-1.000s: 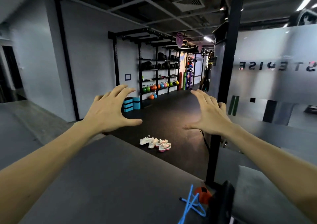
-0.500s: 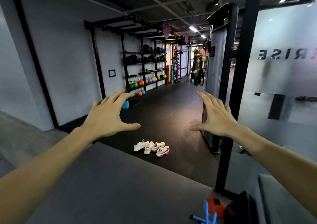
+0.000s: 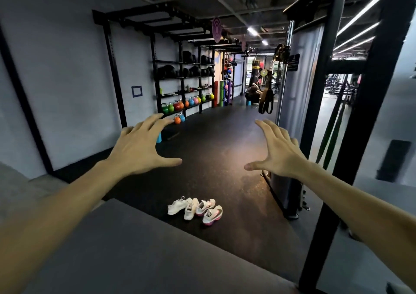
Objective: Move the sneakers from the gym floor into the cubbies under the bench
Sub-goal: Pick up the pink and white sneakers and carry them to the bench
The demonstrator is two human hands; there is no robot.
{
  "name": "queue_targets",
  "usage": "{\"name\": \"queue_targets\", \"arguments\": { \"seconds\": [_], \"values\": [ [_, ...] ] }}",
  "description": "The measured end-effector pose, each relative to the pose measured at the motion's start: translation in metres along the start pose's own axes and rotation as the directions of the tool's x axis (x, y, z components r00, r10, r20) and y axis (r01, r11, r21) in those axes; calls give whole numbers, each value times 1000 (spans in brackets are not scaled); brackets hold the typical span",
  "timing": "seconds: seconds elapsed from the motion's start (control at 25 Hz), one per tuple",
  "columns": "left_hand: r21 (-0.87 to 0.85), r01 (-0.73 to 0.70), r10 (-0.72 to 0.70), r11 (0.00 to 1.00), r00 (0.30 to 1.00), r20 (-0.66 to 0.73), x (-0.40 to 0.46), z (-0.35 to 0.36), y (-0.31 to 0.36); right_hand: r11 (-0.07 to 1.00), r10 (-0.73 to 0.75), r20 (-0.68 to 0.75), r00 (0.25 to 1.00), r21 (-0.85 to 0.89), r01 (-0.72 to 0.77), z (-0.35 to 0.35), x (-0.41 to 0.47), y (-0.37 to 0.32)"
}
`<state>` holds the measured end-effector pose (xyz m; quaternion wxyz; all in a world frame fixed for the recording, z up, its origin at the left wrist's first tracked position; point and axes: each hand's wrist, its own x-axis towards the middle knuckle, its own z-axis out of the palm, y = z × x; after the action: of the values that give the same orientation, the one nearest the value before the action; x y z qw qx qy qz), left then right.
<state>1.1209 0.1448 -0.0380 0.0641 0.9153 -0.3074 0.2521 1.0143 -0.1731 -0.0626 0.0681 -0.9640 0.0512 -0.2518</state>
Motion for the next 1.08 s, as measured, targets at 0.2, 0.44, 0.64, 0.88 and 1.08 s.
{"name": "queue_targets", "arguments": {
  "seconds": [0.2, 0.44, 0.64, 0.88, 1.08],
  "values": [
    [-39, -50, 50, 998, 999, -16, 108, 75, -58, 1000, 13, -27, 1000, -23, -14, 62, 109, 21],
    [-100, -95, 97, 990, 995, 19, 246, 166, -114, 995, 103, -47, 994, 9, -102, 137, 233, 54],
    [-138, -133, 141, 982, 988, 55, 352, 247, -143, 984, 175, -15, 984, -20, -175, 204, 315, 107],
    [-141, -169, 178, 975, 982, 55, 488, 342, -159, 976, 214, -29, 976, -30, -215, 269, 433, 182],
    [-141, -158, 169, 977, 983, 76, 595, 410, -169, 973, 225, 9, 974, -59, -224, 316, 536, 238]
  ]
}}
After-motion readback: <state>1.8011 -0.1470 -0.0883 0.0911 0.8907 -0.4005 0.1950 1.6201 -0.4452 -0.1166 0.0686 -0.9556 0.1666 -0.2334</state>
